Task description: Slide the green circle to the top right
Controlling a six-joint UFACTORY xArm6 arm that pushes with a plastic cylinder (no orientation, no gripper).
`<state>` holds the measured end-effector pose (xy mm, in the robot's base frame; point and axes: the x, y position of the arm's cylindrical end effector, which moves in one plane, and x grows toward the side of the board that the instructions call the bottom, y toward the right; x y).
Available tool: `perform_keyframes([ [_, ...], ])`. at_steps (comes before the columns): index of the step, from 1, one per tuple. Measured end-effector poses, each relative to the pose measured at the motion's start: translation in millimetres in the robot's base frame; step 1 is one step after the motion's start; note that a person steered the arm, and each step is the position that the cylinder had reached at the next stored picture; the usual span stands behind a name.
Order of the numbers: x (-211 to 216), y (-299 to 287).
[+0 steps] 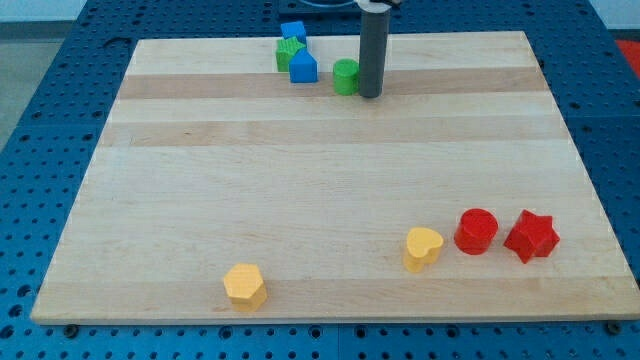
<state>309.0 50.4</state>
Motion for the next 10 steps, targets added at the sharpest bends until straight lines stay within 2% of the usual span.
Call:
perform_keyframes([
  [2, 33.3, -23.3],
  [3, 33.4, -45.5],
  [7, -51.7, -15.1],
  [9, -60.1, 15.7],
  [10, -60.6, 57.4],
])
